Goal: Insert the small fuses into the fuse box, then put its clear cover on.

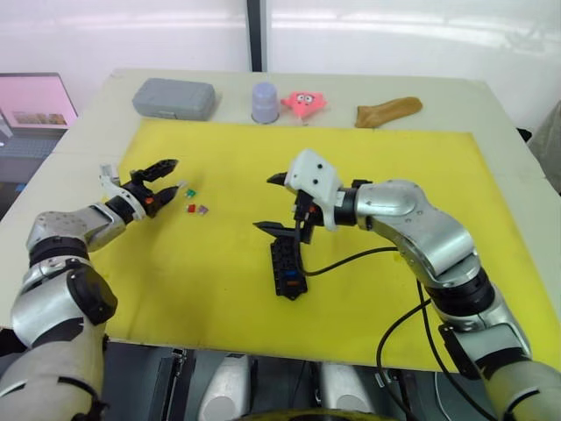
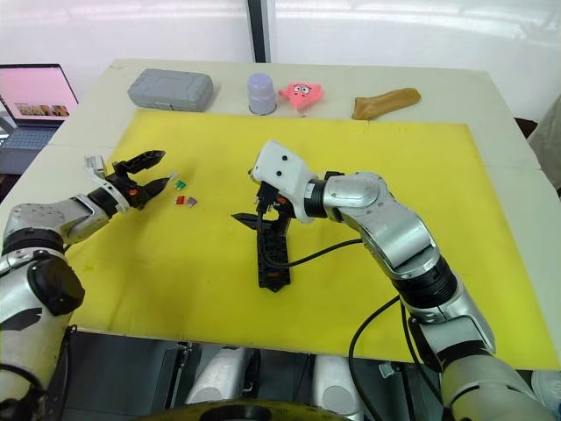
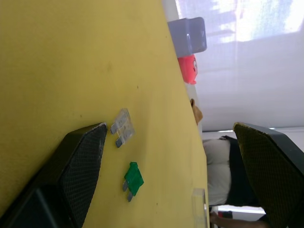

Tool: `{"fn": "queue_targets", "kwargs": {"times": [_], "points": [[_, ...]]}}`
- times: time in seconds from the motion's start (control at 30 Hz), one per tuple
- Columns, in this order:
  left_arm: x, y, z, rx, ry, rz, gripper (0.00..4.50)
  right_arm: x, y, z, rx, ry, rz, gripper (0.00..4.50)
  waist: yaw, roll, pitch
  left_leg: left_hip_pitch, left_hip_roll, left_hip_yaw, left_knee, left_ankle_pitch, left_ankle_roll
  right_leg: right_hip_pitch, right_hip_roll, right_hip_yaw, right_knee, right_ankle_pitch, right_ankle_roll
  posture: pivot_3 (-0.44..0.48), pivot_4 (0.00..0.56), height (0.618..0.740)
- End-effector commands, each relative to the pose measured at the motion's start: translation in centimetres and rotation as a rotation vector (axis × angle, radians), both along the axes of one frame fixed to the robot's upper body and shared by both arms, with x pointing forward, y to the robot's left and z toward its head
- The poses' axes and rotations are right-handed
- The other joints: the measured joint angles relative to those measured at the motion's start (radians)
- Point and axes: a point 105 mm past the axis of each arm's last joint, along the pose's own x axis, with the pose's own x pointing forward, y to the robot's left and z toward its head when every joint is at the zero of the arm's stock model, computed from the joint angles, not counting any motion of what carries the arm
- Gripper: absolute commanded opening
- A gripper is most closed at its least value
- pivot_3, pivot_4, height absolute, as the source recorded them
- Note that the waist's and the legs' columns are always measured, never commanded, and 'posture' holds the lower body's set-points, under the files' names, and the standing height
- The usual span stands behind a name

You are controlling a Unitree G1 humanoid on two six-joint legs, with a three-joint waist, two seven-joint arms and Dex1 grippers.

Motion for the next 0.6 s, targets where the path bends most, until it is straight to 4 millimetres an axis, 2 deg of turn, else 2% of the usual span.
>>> {"fn": "queue_targets", "kwargs": {"times": [0.03, 0.17, 0.43, 0.53, 0.6], "points": [[0.3, -2.0, -1.2, 0.02, 0.059, -0.051, 4.5, -0.3, -0.2, 1.5, 0.027, -0.057, -0.001, 4.47, 0.0, 0.0, 0.0, 0.0, 0.0, 0.0, 0.0, 0.0, 0.0, 0.0, 0.0, 0.0, 0.0, 0.0, 0.0, 0.0, 0.15, 0.74], [0.3, -2.6, -1.6, 0.042, 0.08, -0.074, 4.5, -0.2, -0.2, 1.5, 0.028, -0.058, -0.006, 4.47, 0.0, 0.0, 0.0, 0.0, -0.001, -0.001, 0.0, 0.0, 0.0, 0.001, 0.0, 0.0, 0.0, 0.0, 0.0, 0.0, 0.15, 0.74], [0.5, -1.7, -2.6, 0.065, 0.114, -0.008, 4.5, -0.1, -0.5, 1.5, 0.032, -0.06, -0.025, 4.47, 0.0, 0.0, -0.001, 0.0, -0.001, -0.001, 0.0, 0.0, 0.0, 0.001, 0.0, -0.001, 0.0, 0.0, 0.0, 0.0, 0.15, 0.74], [0.5, -1.6, -2.6, 0.058, 0.113, -0.003, 3.65, -0.1, -0.7, 1.5, 0.033, -0.06, -0.031, 4.5, -0.002, 0.001, -0.001, 0.001, -0.001, -0.001, 0.0, 0.001, 0.0, 0.002, 0.0, -0.001, 0.0, 0.0, 0.0, 0.0, 0.15, 0.74], [0.3, -1.8, -2.8, 0.068, 0.118, -0.017, 2.7, -0.1, -0.8, 1.5, 0.033, -0.059, -0.034, 4.5, -0.002, 0.001, -0.001, 0.001, -0.001, -0.001, 0.0, 0.001, 0.0, 0.002, 0.0, 0.0, 0.0, 0.0, 0.0, 0.0, 0.15, 0.74]]}}
